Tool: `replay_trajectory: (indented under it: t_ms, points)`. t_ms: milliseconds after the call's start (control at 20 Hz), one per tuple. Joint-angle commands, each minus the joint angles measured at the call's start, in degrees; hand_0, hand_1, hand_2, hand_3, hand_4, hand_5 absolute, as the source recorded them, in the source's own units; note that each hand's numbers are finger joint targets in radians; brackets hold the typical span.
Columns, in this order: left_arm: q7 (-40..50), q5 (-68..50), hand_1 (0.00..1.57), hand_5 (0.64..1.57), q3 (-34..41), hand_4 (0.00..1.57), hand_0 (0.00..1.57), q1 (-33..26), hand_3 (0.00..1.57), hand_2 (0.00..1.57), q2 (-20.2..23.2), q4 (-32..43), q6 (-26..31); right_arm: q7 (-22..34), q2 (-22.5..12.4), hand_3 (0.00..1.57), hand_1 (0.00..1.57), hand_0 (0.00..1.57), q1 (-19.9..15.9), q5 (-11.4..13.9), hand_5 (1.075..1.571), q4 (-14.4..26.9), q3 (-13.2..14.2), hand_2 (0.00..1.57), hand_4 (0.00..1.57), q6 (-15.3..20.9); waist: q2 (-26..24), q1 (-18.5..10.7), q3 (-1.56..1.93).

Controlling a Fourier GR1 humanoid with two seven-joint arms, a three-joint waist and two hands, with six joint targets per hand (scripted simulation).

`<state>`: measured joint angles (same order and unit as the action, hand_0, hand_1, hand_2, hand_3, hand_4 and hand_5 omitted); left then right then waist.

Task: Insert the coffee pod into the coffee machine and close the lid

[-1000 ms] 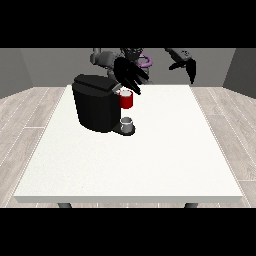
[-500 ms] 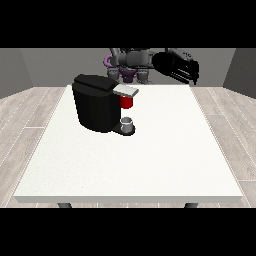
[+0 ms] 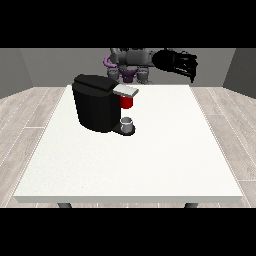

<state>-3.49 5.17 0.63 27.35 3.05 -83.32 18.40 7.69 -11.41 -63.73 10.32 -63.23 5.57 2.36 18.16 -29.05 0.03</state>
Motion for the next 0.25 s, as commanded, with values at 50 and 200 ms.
replay_trajectory:
  t_ms: [50, 200]
  points:
    - [-0.36, -1.41, 0.0, 1.571, 2.72, 0.27, 0.0, -3.95, 0.0, 0.0, 1.28, 0.12, -0.35, -7.45, 5.71, 0.0, 0.0, 0.0, 5.04, -0.82, 1.571, -0.57, -3.03, 0.0, 0.18, -0.4, -3.78, 4.68, -0.03]
    - [-3.47, -0.95, 0.0, 1.571, 5.06, 0.27, 0.0, -6.34, 0.0, 0.0, 1.83, 5.35, -1.78, -6.85, 11.08, 0.0, 0.0, 0.0, 10.79, -2.18, 1.571, -4.25, -9.86, 0.0, 0.26, 0.37, -7.3, 10.37, -0.05]
